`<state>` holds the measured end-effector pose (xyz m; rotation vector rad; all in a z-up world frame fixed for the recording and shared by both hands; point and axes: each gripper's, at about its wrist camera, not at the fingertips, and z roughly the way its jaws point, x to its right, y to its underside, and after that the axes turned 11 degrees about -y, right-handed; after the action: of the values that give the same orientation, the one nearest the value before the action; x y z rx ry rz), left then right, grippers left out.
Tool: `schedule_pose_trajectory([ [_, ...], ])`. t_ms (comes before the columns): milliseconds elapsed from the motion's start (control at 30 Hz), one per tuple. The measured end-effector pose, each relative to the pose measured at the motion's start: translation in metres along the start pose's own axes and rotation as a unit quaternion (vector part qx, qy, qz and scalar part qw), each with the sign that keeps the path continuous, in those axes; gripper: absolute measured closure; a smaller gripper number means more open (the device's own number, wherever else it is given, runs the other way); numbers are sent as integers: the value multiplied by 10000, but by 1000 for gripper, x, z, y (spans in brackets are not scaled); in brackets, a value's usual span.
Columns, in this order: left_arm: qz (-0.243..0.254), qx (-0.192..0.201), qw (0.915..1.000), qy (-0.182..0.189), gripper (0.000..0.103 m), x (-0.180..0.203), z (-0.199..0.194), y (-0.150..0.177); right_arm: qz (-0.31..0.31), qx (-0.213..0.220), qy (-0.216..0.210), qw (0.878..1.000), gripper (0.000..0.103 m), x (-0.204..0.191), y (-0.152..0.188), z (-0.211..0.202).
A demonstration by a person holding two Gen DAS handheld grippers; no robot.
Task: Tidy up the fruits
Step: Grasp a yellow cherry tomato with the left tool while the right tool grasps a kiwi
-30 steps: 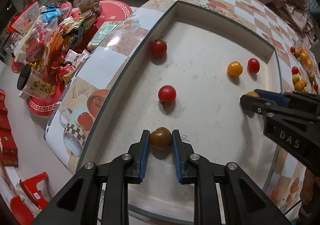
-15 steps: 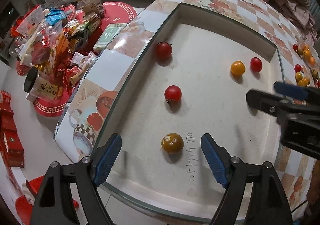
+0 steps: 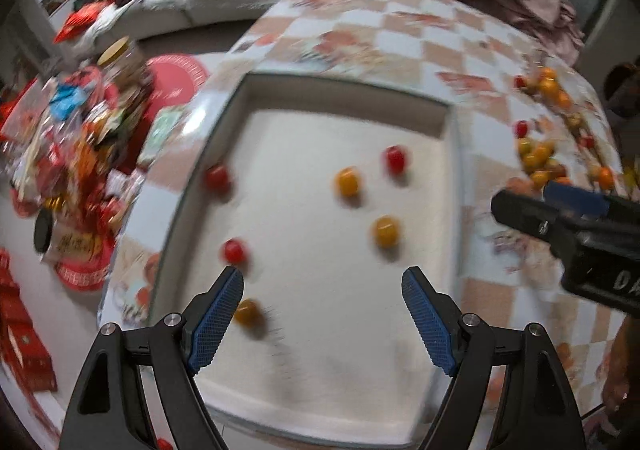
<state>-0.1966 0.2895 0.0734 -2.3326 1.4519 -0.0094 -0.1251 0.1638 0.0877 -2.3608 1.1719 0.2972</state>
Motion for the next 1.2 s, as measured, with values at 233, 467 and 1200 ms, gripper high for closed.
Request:
schedule_pose_trajectory([
  [233,548,189,9975,404,21,64,-22,-21,719,175,440,9963,21,72,25,-42],
  [467,854,142,9938,691,21,130,-21,-30,1583,317,958,9822,21,153,48,-71],
  [1200,838,138,9950,524,35,212,41,-60,1735,694,1197,9751,46,243,13,-51],
])
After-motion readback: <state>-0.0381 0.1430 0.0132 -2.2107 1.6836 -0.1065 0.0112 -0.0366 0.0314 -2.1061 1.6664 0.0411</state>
